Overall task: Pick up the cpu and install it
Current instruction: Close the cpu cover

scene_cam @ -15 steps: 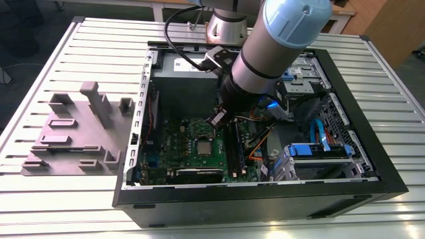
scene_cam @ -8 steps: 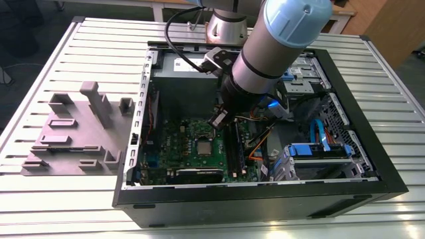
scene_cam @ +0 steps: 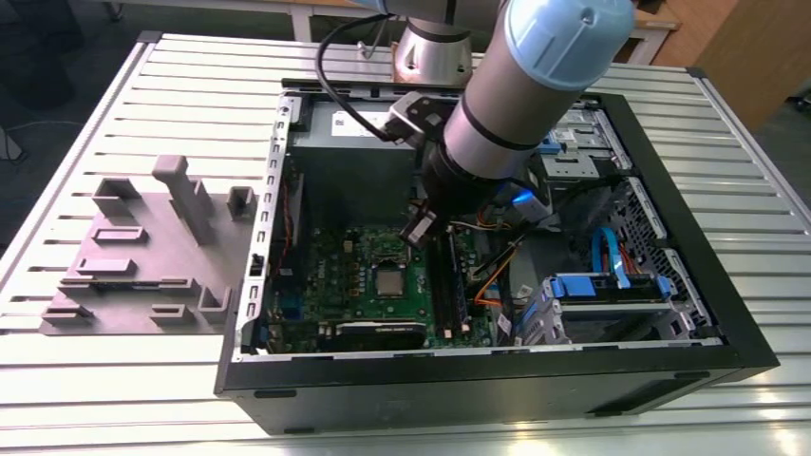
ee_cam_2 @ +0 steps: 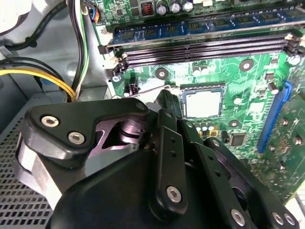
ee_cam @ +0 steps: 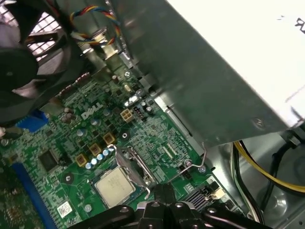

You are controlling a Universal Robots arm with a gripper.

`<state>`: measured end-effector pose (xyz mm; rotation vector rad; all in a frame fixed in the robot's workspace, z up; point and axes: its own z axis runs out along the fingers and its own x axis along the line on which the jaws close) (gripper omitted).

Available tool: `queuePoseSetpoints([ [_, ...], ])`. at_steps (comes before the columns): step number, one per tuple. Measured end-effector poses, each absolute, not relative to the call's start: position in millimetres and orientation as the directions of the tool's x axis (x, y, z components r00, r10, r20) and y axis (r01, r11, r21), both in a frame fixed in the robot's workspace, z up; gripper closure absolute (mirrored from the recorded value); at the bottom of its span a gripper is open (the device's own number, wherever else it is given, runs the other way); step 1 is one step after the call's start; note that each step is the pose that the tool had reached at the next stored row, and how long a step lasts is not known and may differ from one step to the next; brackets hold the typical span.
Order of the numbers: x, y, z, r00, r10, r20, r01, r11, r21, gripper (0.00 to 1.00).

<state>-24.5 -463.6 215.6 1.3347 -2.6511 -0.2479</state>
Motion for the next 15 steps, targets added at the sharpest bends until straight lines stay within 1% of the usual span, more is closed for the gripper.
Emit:
queuePoseSetpoints([
  [7,-24.2,-463.5,215.2,-0.565,-0.822,0.070,-0.795,0.566,0.220,0.90],
  [15,-23.6,-463.6,213.5,-0.474,-0.878,0.071,-0.851,0.477,0.220,0.90],
])
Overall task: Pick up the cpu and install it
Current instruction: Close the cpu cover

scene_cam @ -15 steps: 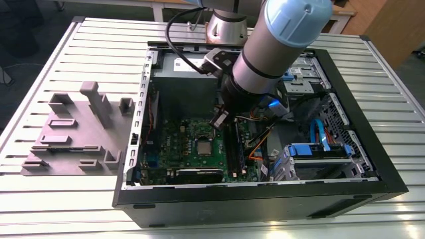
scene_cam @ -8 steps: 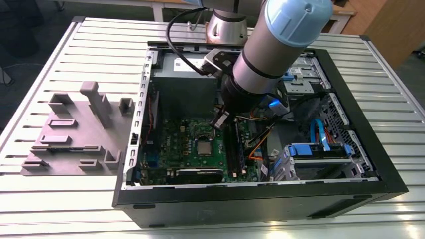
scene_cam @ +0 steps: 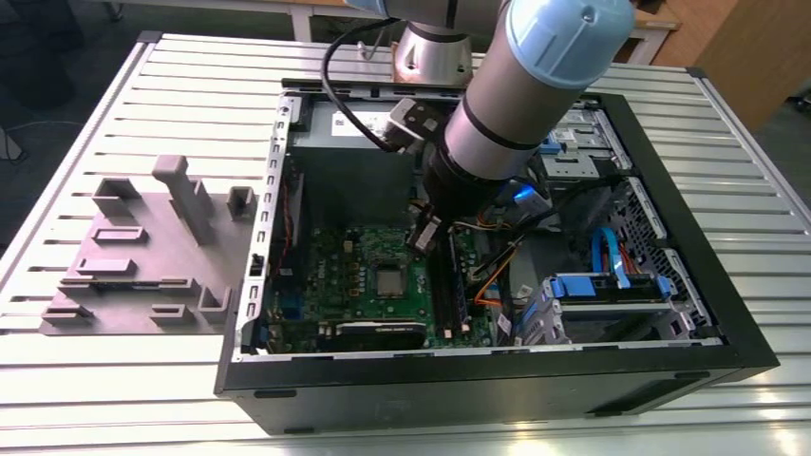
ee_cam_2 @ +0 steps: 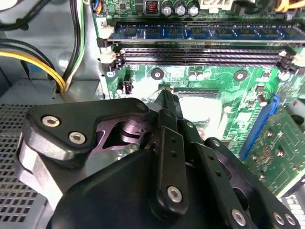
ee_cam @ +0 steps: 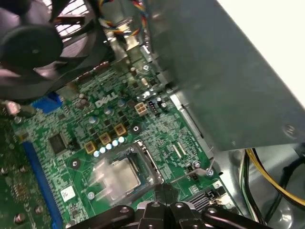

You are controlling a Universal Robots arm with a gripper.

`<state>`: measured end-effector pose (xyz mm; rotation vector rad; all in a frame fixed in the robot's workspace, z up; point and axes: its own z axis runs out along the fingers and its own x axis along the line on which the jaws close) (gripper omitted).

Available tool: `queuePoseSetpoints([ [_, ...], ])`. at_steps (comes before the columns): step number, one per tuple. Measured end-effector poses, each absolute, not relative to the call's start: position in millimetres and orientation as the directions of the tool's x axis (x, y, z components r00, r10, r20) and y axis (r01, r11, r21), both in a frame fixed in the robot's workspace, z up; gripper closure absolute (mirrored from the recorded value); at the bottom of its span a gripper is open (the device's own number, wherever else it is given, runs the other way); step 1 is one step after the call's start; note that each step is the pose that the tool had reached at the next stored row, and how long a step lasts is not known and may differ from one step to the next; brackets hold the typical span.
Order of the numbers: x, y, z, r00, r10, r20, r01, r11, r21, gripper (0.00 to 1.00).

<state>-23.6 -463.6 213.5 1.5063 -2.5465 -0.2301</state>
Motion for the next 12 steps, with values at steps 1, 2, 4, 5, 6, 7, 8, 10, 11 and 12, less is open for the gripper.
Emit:
queuePoseSetpoints([
  [1,-23.5,-463.6,213.4,-0.463,-0.883,0.071,-0.857,0.467,0.220,0.90],
  [2,-23.5,-463.6,213.2,-0.452,-0.889,0.071,-0.862,0.456,0.220,0.90],
  [4,-23.5,-463.7,213.2,-0.444,-0.893,0.071,-0.867,0.448,0.220,0.90],
  [5,-23.5,-463.7,213.2,-0.443,-0.894,0.071,-0.867,0.448,0.220,0.90],
  [6,-23.5,-463.6,213.1,-0.443,-0.894,0.071,-0.867,0.447,0.220,0.90],
  [7,-23.5,-463.6,213.1,-0.443,-0.894,0.071,-0.867,0.447,0.220,0.90],
  [8,-23.5,-463.6,213.1,-0.443,-0.894,0.071,-0.867,0.447,0.220,0.90],
  [10,-23.5,-463.6,213.1,-0.443,-0.894,0.070,-0.867,0.447,0.220,0.90],
  [11,-23.5,-463.6,212.9,-0.443,-0.894,0.070,-0.867,0.447,0.220,0.90],
  [12,-23.5,-463.6,212.4,-0.441,-0.895,0.069,-0.868,0.445,0.220,0.90],
])
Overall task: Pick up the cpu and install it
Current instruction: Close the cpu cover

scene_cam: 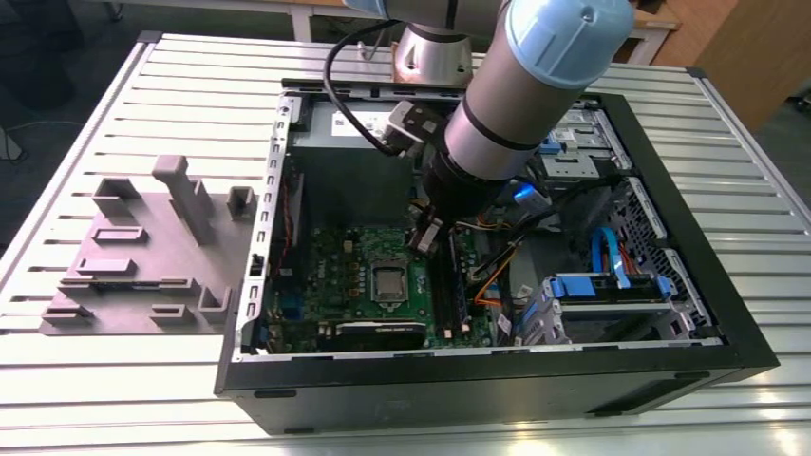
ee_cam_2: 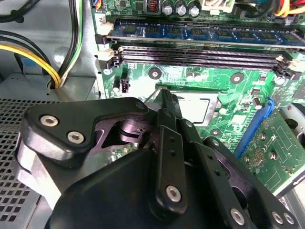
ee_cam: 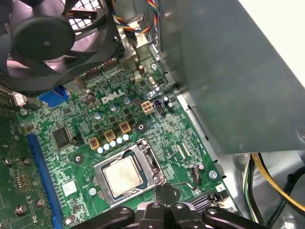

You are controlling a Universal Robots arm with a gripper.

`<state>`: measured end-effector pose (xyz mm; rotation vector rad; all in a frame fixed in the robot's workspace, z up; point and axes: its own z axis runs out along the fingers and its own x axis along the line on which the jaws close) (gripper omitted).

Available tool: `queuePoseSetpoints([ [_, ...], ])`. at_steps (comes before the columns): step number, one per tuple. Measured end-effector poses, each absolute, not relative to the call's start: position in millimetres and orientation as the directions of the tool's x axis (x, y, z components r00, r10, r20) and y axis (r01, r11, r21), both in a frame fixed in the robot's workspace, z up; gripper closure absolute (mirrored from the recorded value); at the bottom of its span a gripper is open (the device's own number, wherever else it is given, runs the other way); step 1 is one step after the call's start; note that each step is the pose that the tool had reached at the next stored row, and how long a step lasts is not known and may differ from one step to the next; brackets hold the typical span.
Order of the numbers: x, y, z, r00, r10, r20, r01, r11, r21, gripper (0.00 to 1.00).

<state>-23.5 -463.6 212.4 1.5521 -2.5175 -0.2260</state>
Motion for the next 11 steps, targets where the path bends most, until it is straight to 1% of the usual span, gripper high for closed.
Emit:
queuePoseSetpoints([
  [11,-24.1,-463.6,211.9,-0.431,-0.900,0.067,-0.874,0.435,0.217,0.90],
])
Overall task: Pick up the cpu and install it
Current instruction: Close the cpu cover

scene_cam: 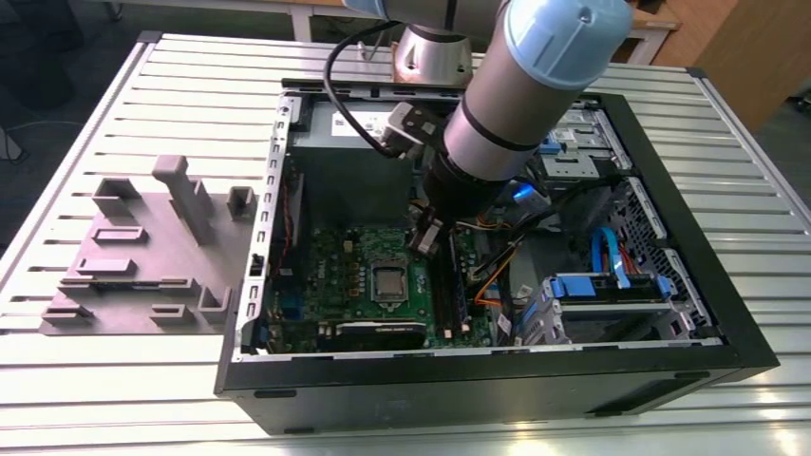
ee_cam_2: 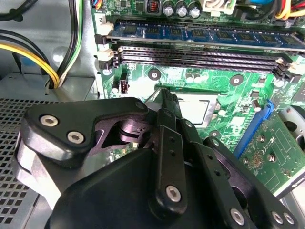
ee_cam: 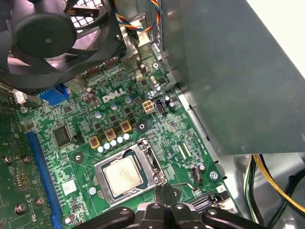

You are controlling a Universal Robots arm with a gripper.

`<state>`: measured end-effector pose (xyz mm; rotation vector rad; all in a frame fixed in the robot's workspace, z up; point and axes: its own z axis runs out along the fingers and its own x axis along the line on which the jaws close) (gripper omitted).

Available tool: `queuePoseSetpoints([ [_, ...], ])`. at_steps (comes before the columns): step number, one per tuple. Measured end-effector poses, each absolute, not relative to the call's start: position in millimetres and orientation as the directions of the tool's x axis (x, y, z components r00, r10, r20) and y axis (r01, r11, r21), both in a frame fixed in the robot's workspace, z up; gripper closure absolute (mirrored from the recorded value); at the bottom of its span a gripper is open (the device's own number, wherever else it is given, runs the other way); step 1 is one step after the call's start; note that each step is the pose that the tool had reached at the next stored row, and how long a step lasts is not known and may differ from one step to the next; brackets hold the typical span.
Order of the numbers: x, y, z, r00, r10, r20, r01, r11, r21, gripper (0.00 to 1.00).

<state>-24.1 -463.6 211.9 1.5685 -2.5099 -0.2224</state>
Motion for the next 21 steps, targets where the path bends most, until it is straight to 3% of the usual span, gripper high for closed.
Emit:
queuePoseSetpoints([
  [21,-27.8,-463.6,218.1,-0.430,-0.900,0.069,-0.877,0.435,0.202,0.90],
])
